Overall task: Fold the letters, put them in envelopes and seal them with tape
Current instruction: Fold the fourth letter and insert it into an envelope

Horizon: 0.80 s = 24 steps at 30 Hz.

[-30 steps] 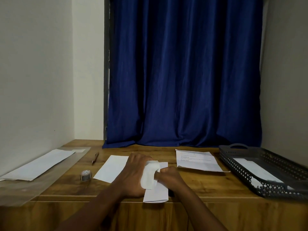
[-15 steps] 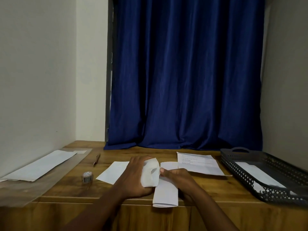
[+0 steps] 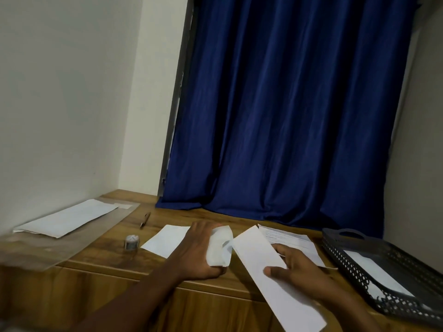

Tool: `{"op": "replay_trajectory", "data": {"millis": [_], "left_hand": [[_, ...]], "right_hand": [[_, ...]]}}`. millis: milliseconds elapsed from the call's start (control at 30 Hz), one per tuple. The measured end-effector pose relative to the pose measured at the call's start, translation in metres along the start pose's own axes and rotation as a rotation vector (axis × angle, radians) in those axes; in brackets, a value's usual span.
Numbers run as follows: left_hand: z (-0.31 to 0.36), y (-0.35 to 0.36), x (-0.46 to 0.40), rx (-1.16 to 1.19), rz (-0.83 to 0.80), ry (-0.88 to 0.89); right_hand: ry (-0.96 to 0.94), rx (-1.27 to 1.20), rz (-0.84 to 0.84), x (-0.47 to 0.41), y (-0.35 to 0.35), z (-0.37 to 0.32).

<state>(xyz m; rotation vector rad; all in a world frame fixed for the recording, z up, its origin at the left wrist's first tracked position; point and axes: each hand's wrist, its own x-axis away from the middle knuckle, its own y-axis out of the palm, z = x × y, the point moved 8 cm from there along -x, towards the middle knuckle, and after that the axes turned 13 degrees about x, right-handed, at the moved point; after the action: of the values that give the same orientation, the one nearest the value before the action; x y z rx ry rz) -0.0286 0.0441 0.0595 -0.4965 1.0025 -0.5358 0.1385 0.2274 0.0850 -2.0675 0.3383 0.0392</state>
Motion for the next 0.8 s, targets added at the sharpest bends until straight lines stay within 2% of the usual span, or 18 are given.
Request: {"op": "replay_trajectory", "data": {"millis": [200,633,800], "left_hand": [[0.003,-0.002,0.001,-0.028,0.008,0.031],[0.006,-0.004,0.001,-0.133,0.054,0.066],[0.007,-0.004,0.001,-0.142,0.060,0.075]], "right_hand": [[0.035,0.048,-0.037,0.000,0.013,-0.005],[0.142,0.257,-0.241,-0.015,0.014,-0.015],[0.140,0.335,-0.250,-0.020,0.010,-0.020]]}}
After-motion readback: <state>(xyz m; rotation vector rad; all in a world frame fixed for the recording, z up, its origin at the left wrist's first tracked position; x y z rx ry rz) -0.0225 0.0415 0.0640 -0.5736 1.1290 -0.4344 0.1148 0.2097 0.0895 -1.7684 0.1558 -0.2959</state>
